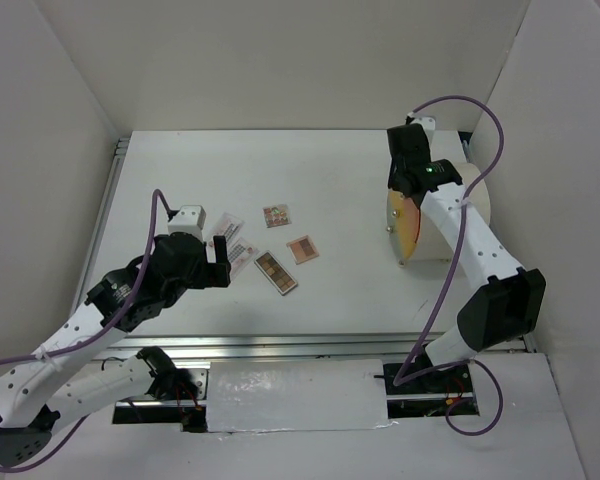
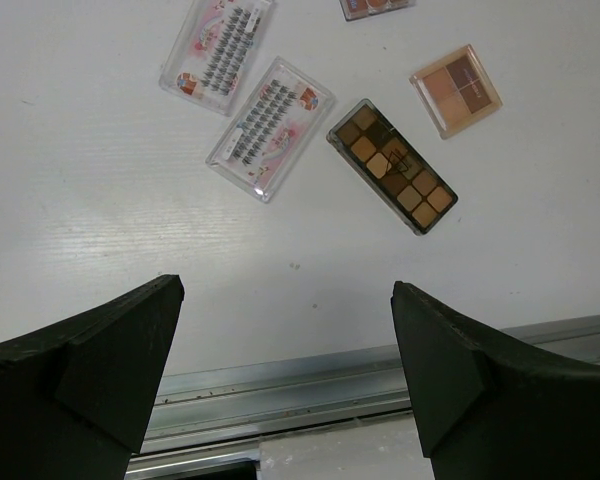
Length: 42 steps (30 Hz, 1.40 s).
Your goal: Organize the makeup
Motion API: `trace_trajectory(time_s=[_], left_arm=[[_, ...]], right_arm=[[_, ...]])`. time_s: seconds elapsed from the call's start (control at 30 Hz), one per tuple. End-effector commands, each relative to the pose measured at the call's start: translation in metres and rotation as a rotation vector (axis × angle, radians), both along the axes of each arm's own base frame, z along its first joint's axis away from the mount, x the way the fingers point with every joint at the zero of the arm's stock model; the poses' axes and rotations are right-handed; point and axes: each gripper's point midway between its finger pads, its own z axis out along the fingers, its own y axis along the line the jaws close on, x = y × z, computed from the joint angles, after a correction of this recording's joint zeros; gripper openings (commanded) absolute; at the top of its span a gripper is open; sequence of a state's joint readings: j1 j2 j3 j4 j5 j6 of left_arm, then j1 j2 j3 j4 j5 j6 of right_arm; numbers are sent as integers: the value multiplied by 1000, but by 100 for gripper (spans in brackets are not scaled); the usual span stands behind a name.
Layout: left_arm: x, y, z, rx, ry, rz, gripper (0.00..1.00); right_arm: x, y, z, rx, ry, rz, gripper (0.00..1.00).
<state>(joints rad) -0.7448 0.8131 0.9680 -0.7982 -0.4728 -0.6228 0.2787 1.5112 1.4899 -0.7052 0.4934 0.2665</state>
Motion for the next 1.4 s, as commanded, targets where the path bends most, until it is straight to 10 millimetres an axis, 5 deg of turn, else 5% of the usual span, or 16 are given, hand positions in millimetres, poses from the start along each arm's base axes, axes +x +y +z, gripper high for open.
trace_trajectory(time_s=[0.0,0.37,0.43,0.47,0.57,0.8,1.0,1.07,1.2,1.37], left_arm=[[4,-4,5,0,-28,-20,99],[5,-3,2,14,-15,-12,99],[6,-3,2,12,-15,-9,99],[6,-4,2,14,-15,-8,99],[6,-3,0,21,-7,-4,99],[7,-4,0,16,-8,-1,99],[8,-5,-4,29,8,-3,99],[7,-5,-2,24,4,-8,100],[6,-6,0,13,-4,-19,99],[5,-7,2,4,-13,-30,99]], right_arm=[[-3,-12,4,-26,-15,-31,0],[-7,-15,9,-27,-19,-51,0],[-12,15,15,57,-33,71,5],[-10,28,20,81,-64,111,19],[-14,64,23,52,-80,187,35],[-14,94,-20,-140,39,188,45],[-8,84,-58,-540,124,32,52],[-12,73,-57,-692,138,-31,52],[-8,69,-75,-810,187,-67,52],[-15,54,-68,-909,170,-138,51]])
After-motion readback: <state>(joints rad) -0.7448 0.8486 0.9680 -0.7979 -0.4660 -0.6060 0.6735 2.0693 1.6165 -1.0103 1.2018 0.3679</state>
